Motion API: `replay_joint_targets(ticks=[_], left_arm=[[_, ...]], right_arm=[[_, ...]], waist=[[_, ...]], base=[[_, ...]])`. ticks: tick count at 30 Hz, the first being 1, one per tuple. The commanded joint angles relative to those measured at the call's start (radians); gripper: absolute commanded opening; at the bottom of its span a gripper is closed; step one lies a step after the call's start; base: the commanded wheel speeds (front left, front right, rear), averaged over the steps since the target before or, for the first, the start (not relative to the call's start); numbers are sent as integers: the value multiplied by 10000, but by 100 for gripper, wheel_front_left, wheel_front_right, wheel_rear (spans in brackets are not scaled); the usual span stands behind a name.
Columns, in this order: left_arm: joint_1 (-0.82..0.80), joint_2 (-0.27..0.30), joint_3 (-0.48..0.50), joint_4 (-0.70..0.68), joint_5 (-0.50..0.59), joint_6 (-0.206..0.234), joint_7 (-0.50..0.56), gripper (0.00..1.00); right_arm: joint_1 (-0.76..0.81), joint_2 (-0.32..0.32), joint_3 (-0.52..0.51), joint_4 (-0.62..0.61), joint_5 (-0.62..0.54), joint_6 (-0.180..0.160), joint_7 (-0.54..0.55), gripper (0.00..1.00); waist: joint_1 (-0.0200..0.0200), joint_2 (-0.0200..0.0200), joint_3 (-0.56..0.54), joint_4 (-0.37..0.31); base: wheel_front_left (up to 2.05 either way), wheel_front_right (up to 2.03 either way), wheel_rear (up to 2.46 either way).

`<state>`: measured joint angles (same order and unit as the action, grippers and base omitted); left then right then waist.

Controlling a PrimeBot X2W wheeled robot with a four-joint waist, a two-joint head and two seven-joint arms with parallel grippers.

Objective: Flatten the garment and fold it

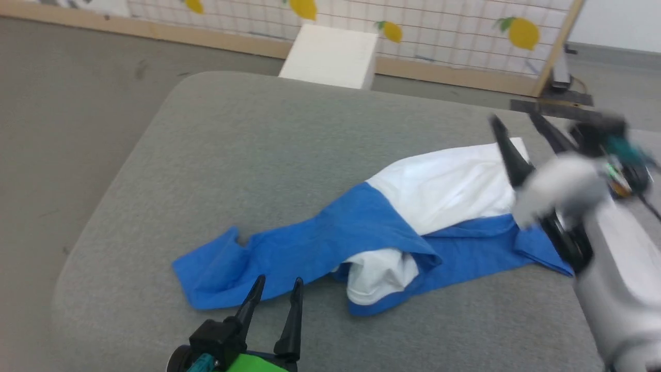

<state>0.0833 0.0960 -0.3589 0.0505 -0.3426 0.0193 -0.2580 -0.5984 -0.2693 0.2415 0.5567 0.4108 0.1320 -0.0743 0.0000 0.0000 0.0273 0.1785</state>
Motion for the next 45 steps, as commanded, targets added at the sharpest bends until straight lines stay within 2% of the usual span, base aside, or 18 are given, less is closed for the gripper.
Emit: replay_joint_targets(ticks=[1,2,7,9,11,14,18,22,23,29,33,38,39,40,41,45], left_arm=[[168,81,56,-80,83,46,-38,100],[200,97,78,-119,85,53,-38,100],[348,149,171,-235,73,101,-38,100],[358,176,192,-218,64,137,-25,100],[318,204,248,-225,53,198,5,100],[162,307,344,-273,49,298,252,100],[-378,677,446,-292,75,402,1394,100],[-1221,1203,444,-58,113,472,3429,100],[-1634,1486,347,139,215,507,4576,100],[-2670,2092,-43,767,326,294,7429,100],[-3115,2136,-416,1223,312,-17,8358,100],[-3522,2024,-749,2079,380,-286,8479,100],[-3600,2015,-844,2314,414,-378,8455,93],[-3663,1990,-893,2482,433,-431,8374,28],[-3726,1921,-901,2670,416,-451,8207,0],[-3877,1659,-823,3066,295,-492,7323,0]], right_arm=[[959,201,-653,-579,-366,-13,-156,100],[1593,352,-1188,-1078,-663,-13,-217,100],[5241,1909,-3724,-4421,-2283,-13,-235,100],[6318,2139,-4224,-5487,-2545,-13,-155,100],[7091,2179,-4379,-6169,-2127,-13,-39,100],[7664,2185,-4383,-6654,-1724,-13,24,100],[7788,2188,-4408,-7087,-1645,-13,160,100],[7701,2189,-4375,-7331,-1623,-13,294,100],[7671,2189,-4301,-7372,-1597,-13,371,100],[7481,2190,-4094,-7496,-1553,-13,513,100],[7328,2190,-4107,-7568,-1607,-13,611,100],[7162,2190,-4141,-7687,-1653,-13,749,100],[7132,2190,-4148,-7712,-1656,-13,776,100],[7111,2190,-4154,-7730,-1658,-13,795,100],[7090,2190,-4164,-7749,-1658,-13,817,100],[7058,2190,-4233,-7765,-1649,-13,892,100]], waist=[[0,0,-63,-415],[0,0,-45,-459],[0,0,108,-668],[0,0,161,-739],[0,0,199,-834],[0,0,253,-954],[0,0,397,-1028],[0,0,699,-1051],[0,0,877,-1055],[0,0,1518,-1179],[0,0,1840,-1285],[0,0,2103,-1401],[0,0,2145,-1419],[0,0,2169,-1427],[0,0,2191,-1427],[0,0,2159,-1353]], base=[[0,0,0],[0,0,0],[0,0,0],[0,0,0],[0,0,0],[0,0,0],[0,0,0],[0,0,0],[0,0,0],[0,0,0],[0,0,0],[0,0,0],[0,0,0],[0,0,0],[0,0,0],[0,0,0]])
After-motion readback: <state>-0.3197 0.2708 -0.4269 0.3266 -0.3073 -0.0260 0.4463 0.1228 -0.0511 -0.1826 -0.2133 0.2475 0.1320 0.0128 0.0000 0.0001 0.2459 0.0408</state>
